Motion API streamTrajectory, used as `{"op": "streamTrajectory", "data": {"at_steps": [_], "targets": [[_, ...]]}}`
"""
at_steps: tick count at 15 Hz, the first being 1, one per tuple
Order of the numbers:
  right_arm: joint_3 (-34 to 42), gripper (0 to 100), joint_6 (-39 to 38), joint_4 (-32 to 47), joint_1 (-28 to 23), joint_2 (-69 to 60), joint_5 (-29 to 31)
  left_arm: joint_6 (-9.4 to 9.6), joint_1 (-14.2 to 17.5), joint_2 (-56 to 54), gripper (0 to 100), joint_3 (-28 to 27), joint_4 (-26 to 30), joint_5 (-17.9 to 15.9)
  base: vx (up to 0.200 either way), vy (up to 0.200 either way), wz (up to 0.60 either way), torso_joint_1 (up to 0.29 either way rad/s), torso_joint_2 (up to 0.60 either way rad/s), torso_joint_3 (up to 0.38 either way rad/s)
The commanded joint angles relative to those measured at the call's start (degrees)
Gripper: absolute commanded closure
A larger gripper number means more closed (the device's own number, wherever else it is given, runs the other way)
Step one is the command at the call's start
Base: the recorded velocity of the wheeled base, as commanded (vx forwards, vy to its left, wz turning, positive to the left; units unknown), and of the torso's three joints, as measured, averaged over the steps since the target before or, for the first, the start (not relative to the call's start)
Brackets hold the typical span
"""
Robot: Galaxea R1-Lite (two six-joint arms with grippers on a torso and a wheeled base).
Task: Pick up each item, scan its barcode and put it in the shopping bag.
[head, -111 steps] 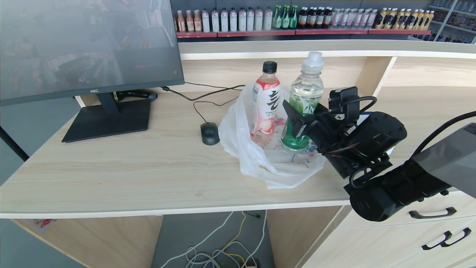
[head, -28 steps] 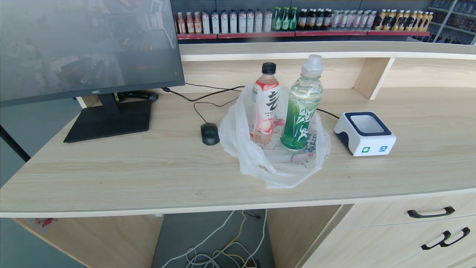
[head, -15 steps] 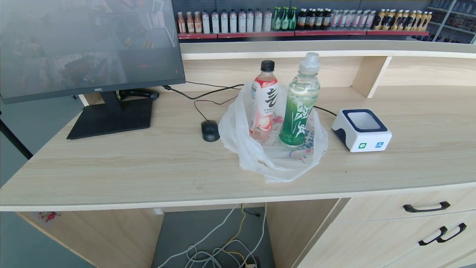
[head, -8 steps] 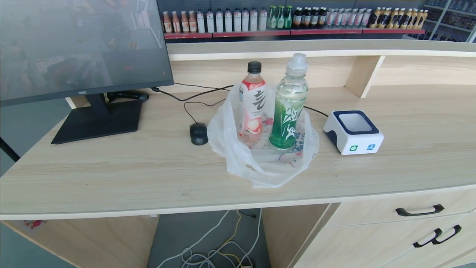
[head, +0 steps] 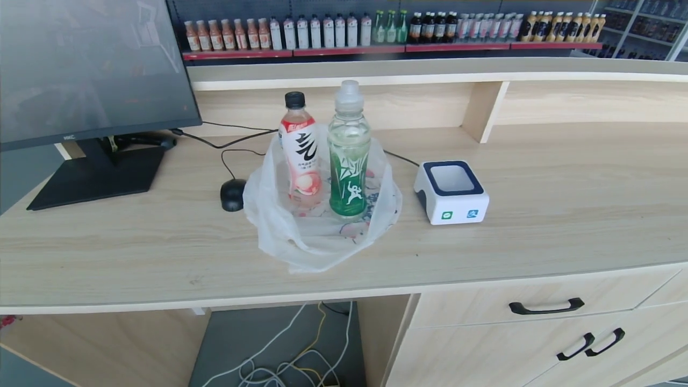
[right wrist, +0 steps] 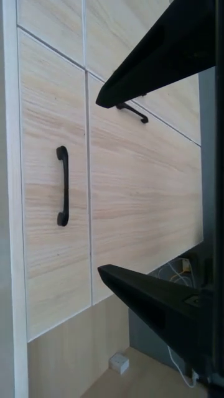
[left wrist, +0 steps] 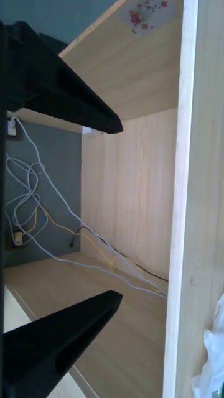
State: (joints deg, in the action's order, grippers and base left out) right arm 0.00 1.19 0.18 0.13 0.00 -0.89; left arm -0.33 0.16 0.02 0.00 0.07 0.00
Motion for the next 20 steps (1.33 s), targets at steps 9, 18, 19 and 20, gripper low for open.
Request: {"op": "streamTrajectory", "data": {"at_steps": [9, 18, 19, 20], "targets": [[0.0, 0, -0.23, -0.01, 0.04, 0.0, 0.01, -0.02, 0.02, 0.06, 0, 0.0, 0.01, 0.0, 0.0, -0.2, 0.0, 0.003, 0.0, 0.003], [0.0, 0, 0.04, -0.01, 0.04, 0.0, 0.01, 0.5, 0.02, -0.02, 0, 0.0, -0.07, -0.09, 0.0, -0.067, 0.0, 0.001, 0.0, 0.001], [0.0, 0, 0.04, -0.01, 0.04, 0.0, 0.01, 0.5, 0.02, -0.02, 0, 0.0, -0.07, -0.09, 0.0, 0.0, 0.0, 0.0, 0.0, 0.0], [0.0, 0, 0.04, -0.01, 0.04, 0.0, -0.08, 0.5, 0.02, -0.02, 0, 0.0, -0.07, -0.09, 0.0, 0.0, 0.0, 0.0, 0.0, 0.0]]}}
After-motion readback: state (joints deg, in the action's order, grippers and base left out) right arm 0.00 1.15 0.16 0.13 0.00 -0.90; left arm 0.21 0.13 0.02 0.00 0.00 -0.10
